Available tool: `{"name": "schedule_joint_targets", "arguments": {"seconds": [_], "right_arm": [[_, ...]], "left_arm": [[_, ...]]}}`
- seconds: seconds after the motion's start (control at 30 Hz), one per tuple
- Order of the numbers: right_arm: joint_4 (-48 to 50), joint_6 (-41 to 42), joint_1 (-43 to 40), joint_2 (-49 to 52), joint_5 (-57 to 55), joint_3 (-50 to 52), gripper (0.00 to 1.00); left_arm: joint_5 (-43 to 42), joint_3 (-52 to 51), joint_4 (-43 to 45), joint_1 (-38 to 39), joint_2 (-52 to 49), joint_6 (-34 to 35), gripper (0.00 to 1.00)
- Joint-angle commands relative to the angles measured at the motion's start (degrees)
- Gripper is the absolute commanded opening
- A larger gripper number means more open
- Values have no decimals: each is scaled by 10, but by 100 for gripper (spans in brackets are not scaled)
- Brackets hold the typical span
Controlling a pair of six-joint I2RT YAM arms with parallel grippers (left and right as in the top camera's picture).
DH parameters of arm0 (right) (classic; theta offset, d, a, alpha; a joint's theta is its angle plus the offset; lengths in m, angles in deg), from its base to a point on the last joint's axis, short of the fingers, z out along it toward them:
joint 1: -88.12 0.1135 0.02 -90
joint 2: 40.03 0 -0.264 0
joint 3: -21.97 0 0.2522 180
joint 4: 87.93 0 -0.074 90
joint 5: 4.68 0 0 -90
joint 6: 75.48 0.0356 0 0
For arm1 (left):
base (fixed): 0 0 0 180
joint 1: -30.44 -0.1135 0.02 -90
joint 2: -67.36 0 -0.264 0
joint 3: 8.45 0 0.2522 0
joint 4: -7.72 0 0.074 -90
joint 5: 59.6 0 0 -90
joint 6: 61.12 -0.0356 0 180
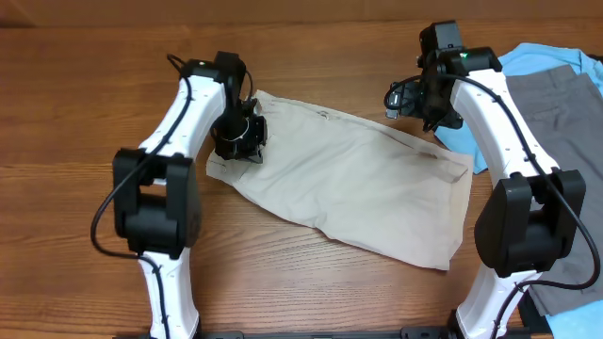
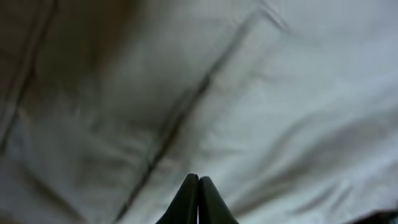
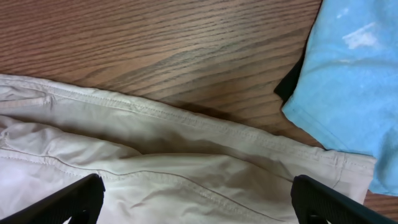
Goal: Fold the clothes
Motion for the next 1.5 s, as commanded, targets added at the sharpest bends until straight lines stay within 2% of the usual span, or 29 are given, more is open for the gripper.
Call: {"name": "schedule_joint_targets", "arguments": {"seconds": [0.0, 0.17, 0.4, 0.6, 0.77, 0.93, 1.17, 1.4, 1.47], "right_arm": [[2, 1, -1, -18, -3, -2, 100], [2, 1, -1, -18, -3, -2, 100], [2, 1, -1, -18, -3, -2, 100], [2, 1, 0, -18, -3, -2, 100], [2, 1, -1, -18, -3, -2, 100], [2, 1, -1, -18, -3, -2, 100], [2, 1, -1, -18, -3, -2, 100], [2, 1, -1, -18, -3, -2, 100], [2, 1, -1, -18, -3, -2, 100]], "left_arm": [[34, 0, 33, -2, -16, 41, 4], [114, 0, 69, 1, -40, 60, 4], [219, -26, 45, -3, -67, 118, 4], [284, -97, 28, -23, -67, 254, 4], [274, -143, 21, -57, -66, 349, 4], [236, -152, 17, -87, -66, 342, 4], [219, -140, 19, -91, -45, 242, 4], [219, -103, 12, -84, 62, 158, 4], [219, -97, 12, -84, 95, 141, 9]]}}
